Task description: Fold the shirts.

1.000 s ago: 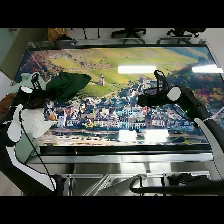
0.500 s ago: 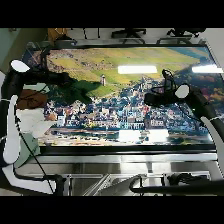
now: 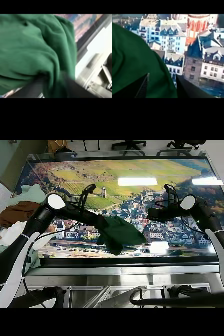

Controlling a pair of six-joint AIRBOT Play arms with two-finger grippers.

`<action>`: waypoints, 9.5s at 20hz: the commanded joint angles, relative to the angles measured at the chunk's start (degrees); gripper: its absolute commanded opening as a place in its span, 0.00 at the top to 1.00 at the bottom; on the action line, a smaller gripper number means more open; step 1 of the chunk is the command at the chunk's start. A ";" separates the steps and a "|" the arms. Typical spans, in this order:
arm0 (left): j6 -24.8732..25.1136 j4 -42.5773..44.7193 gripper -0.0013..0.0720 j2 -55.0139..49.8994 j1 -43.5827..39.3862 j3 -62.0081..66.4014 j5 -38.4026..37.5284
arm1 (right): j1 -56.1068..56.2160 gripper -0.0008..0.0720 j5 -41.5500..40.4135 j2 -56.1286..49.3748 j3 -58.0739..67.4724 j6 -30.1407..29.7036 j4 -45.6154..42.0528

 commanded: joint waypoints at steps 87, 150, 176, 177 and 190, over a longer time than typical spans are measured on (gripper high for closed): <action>0.50 -6.32 0.06 7.34 7.69 -41.86 23.23 | -32.89 0.26 7.61 -12.20 -15.32 -37.62 20.83; -4.90 4.87 0.10 -12.85 30.60 12.09 -12.24 | -18.97 0.26 -3.52 -32.26 24.76 -38.53 29.70; -0.50 5.57 0.96 -5.75 27.32 -12.46 16.94 | -15.06 0.97 6.60 -35.85 31.76 -31.63 19.50; -0.50 6.27 0.96 -5.75 28.09 -9.57 17.75 | -15.32 0.97 8.50 -33.18 28.48 -30.12 16.50; -7.28 2.49 0.13 -27.50 28.92 33.73 14.29 | -12.17 0.96 -7.15 24.81 -33.48 -8.46 14.67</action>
